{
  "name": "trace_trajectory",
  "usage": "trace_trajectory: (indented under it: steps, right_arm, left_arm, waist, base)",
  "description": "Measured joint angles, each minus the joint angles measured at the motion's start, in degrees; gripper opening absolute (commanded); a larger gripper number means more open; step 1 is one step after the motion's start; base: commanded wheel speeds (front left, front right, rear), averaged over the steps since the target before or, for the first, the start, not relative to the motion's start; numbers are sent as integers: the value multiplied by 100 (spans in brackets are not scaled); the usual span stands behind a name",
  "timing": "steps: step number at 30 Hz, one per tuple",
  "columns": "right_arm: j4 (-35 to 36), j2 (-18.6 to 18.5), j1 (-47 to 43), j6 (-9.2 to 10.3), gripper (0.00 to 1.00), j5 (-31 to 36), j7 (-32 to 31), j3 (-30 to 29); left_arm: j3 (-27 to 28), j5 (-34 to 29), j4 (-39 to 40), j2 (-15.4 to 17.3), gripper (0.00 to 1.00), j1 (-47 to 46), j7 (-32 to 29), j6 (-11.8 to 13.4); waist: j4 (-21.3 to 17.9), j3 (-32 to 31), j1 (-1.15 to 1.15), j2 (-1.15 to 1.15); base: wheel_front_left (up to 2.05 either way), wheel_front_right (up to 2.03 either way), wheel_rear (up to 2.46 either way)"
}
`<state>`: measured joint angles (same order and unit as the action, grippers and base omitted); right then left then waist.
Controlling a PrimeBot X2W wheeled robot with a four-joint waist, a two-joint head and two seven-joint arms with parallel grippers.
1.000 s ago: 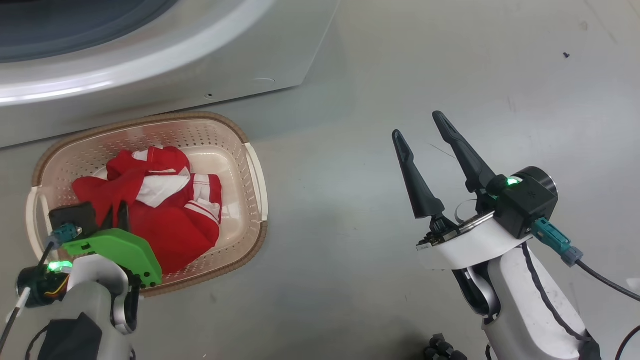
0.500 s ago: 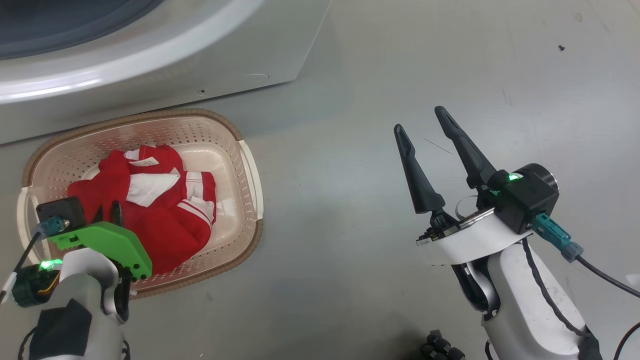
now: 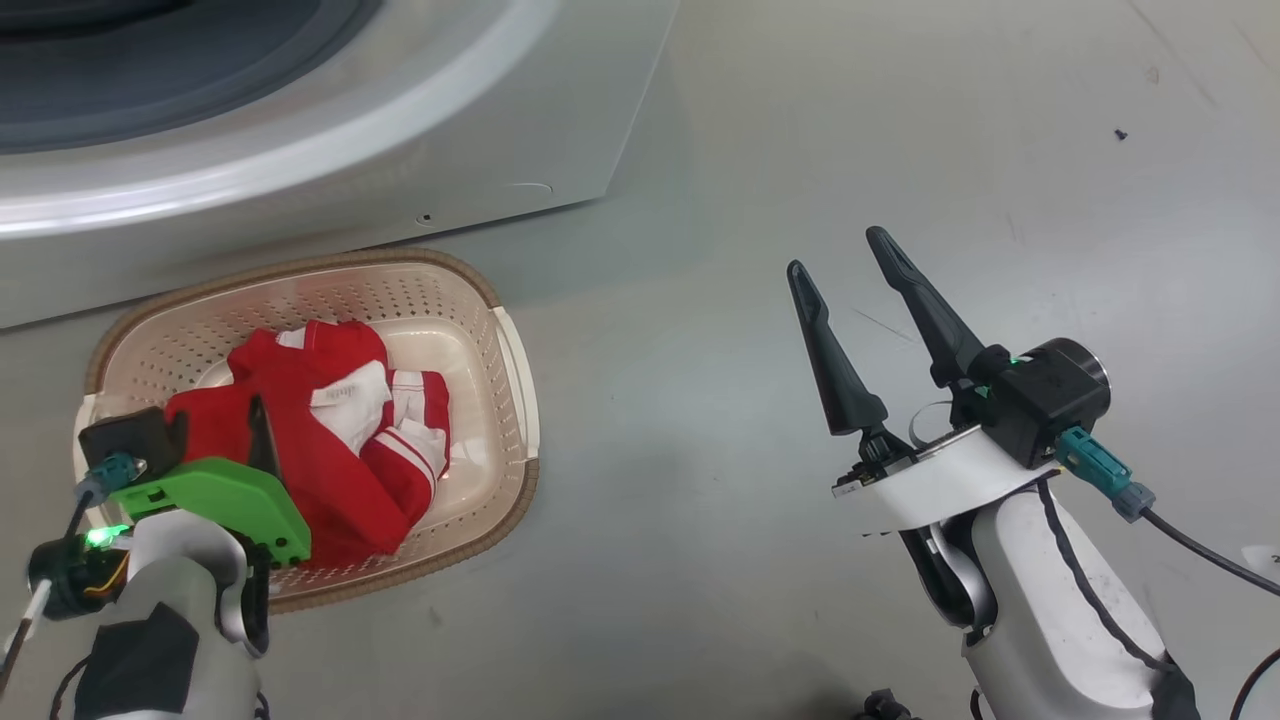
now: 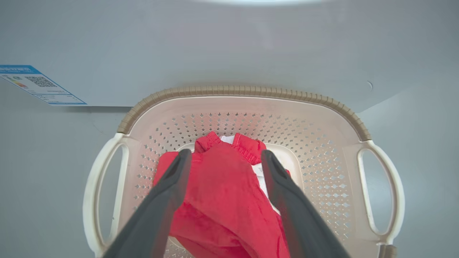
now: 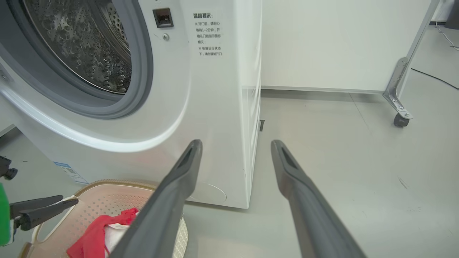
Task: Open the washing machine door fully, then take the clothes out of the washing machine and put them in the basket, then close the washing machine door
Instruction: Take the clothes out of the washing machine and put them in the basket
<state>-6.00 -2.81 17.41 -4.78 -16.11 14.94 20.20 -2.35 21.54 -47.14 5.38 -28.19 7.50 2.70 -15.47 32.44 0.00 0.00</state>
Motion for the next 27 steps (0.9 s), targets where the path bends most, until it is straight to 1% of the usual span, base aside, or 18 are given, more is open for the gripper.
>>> trace_trajectory:
  steps: [2,6,10,19,27]
  right_arm:
    - [-35,0,-12,37,100,2,0,-41]
    - [-123,-1,-34,38,100,40,0,-142]
    - [-197,-1,-43,38,100,134,0,-216]
    - [-358,-2,-281,40,100,218,0,-358]
    - [-488,-8,-505,40,100,267,0,-450]
  left_arm:
    - [-4,-3,3,-44,100,0,151,-5]
    - [-115,-25,79,-101,100,2,431,-57]
    - [-179,-119,183,-131,100,4,569,-116]
    - [-425,-292,713,-255,100,18,659,-249]
    - [-584,-431,1307,-258,100,214,678,-248]
  waist:
    - [20,-74,0,0]
    - [84,-232,0,0]
    - [172,-416,0,0]
    - [418,-898,0,0]
    - [626,-1373,0,0]
  base:
    - [0,0,0]
    - [0,0,0]
    - [0,0,0]
    - [0,0,0]
    - [0,0,0]
